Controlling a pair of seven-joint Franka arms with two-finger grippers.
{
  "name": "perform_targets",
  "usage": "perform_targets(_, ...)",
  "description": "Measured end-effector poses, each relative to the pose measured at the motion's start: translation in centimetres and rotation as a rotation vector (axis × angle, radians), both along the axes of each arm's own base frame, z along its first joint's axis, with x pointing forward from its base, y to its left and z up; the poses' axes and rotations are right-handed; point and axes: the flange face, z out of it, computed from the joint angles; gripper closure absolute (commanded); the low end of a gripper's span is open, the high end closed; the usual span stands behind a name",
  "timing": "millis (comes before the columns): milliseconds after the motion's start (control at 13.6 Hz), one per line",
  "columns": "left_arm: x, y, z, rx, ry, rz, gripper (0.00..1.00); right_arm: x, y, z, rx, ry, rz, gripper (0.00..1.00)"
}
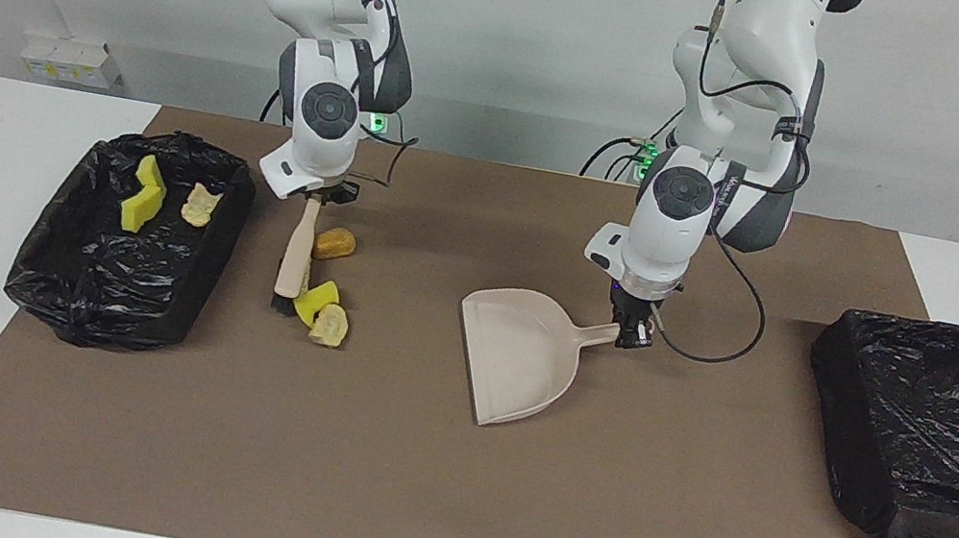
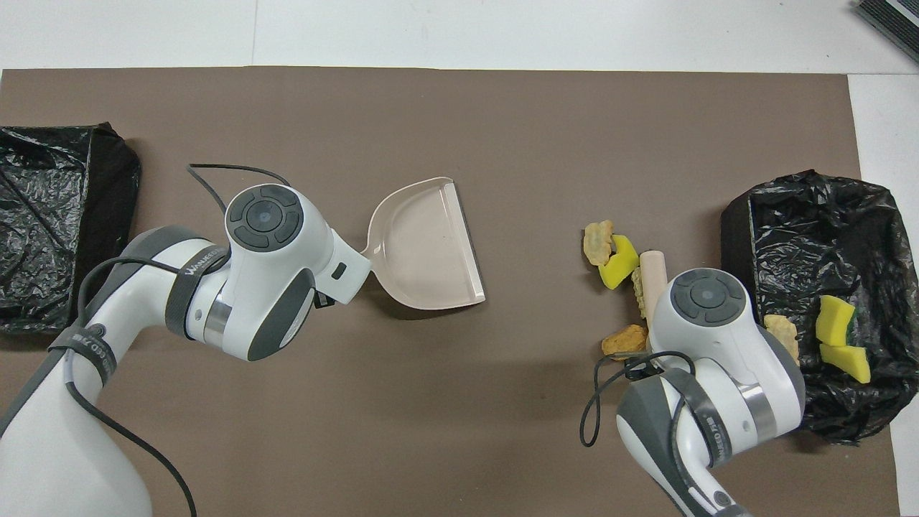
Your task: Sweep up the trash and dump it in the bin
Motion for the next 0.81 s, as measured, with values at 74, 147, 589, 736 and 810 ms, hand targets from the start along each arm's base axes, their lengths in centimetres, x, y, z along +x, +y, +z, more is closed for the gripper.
perform_targets(74,0.0,0.0,0.0,0.004,0.001,-0.002,1.0,-0.1,0.3,0.0,0.004,-0.001,-0.003,1.0)
perform_targets(147,-0.1,0.0,0.0,0.01,0.006,-0.005,1.0,-0.1,0.6,0.0,0.021,0.0,-0.015,1.0)
perform_targets(589,-1.6,-1.6,0.4,0.092,-0.003,-0.035,1.0,1.7,4.5,0.1,0.098,-0.008,-0.054,1.0)
perform_targets(736,-2.0,-2.1,0.4,0.093,-0.003,-0.047,1.0,2.6,6.1,0.1,0.132,-0.006,-0.067,1.0)
perform_targets(810,-2.1,-2.4,0.4,0.093,-0.004,-0.051,1.0,2.9,6.7,0.3,0.152,-0.004,-0.077,1.0)
